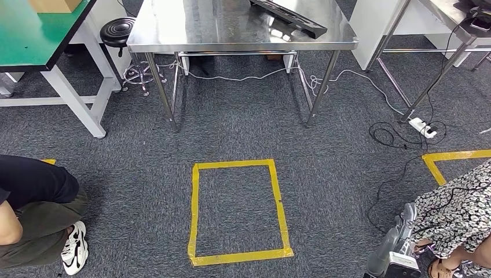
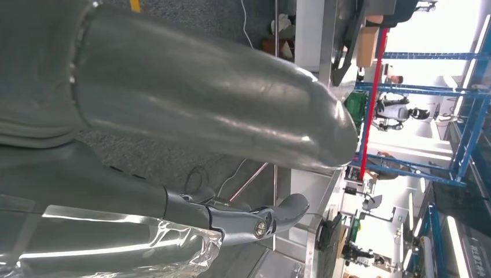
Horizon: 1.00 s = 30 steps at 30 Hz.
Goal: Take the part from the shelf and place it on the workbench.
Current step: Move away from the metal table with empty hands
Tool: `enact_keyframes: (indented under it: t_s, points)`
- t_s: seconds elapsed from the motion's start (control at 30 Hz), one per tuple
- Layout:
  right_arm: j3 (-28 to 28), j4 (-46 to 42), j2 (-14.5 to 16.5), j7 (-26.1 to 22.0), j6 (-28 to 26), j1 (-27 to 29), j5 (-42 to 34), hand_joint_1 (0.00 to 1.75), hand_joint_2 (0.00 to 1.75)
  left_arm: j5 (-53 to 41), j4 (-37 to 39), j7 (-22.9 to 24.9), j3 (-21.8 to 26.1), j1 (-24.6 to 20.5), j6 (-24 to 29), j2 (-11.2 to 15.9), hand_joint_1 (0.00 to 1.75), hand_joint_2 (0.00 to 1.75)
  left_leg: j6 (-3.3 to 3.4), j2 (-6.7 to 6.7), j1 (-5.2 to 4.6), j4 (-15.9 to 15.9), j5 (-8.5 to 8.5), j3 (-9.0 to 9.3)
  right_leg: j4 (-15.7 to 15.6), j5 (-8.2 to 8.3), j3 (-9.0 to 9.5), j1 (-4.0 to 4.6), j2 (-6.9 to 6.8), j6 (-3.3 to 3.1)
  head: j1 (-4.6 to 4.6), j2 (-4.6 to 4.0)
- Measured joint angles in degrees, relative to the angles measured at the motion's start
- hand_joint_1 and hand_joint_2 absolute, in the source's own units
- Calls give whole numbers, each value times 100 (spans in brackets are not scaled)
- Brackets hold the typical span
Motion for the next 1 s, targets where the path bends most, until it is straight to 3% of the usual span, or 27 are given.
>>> enact_keyframes:
  t_s: [0.33, 0.43, 0.5, 0.53, 0.6, 0.67, 0.7, 0.73, 0.77, 0.83, 0.87, 0.93, 1.0]
  points:
    - [-106, 44, 96, 13, 227, -38, 11, 0, 0, -16, 17, 41, 0, -2, 37, 0, 0, 0, 27, -1, -50, 18, 9, -30, -5, 35, -11, -40, 0, 48, -2, 0]
    - [-137, 50, 119, 11, 230, -42, 27, 0, 0, -16, 19, 41, 0, -4, 42, 1, 0, 0, 70, -2, -78, 32, 18, -49, -18, 61, -21, -65, 1, 90, -3, 0]
    - [-152, 52, 128, 8, 230, -43, 34, 0, 0, -23, 19, 39, -1, -11, 42, -4, 0, 0, 141, 30, -56, -28, 74, -47, 14, 46, -70, -78, 7, 116, -1, 0]
    - [-164, 53, 131, 5, 230, -47, 40, 0, 0, -31, 20, 38, -1, -17, 42, -8, 0, 0, 184, 56, -36, -67, 110, -49, 131, -37, -136, -78, 10, 106, 10, 0]
    - [-194, 62, 132, 1, 227, -56, 49, 0, 0, -45, 21, 34, -2, -28, 42, -13, 0, 0, 238, 120, -9, -114, 168, -78, 729, -390, -406, -78, 13, 44, 37, 0]
    - [-232, 81, 132, -1, 223, -60, 51, 0, 0, -49, 25, 33, -1, -32, 42, -18, 0, 0, 238, 182, -14, -113, 199, -134, 1504, -759, -720, -62, 17, 19, 51, 0]
    - [-254, 92, 131, -2, 221, -59, 52, 0, 0, -49, 26, 32, 0, -34, 42, -22, 0, 0, 226, 219, -21, -111, 215, -159, 1694, -836, -769, -54, 18, 35, 50, 0]
    - [-271, 99, 131, -3, 220, -59, 54, 0, 0, -49, 27, 32, 0, -35, 41, -29, 0, 0, 211, 257, -27, -109, 230, -181, 1653, -825, -696, -46, 15, 61, 51, 0]
    - [-283, 103, 131, -3, 219, -60, 55, 0, 0, -49, 27, 32, 0, -36, 40, -36, 0, 0, 192, 299, -31, -108, 246, -197, 1357, -735, -488, -42, -10, 91, 52, 0]
    - [-295, 107, 132, -4, 219, -74, 58, 0, 0, -49, 28, 30, 0, -39, 37, -45, 0, 0, 142, 379, -38, -102, 270, -205, 505, -516, 39, -31, -180, 102, 50, 0]
    - [-297, 108, 134, -8, 219, -85, 60, 0, 0, -49, 29, 26, 0, -40, 36, -46, 0, 0, 106, 421, -46, -93, 270, -197, 183, -437, 217, -14, -278, 67, 46, 0]
    - [-297, 111, 144, -17, 219, -98, 62, 0, 0, -49, 29, 18, 0, -48, 35, -45, 0, 0, 14, 505, -50, -90, 254, -165, -27, -382, 297, 40, -363, -66, 32, 0]
    - [-313, 111, 149, -27, 215, -94, 66, 0, 0, -50, 30, 13, -1, -55, 35, -45, 0, 0, -80, 585, -10, -89, 244, -145, -44, -329, 289, 49, -249, -195, 26, 0]
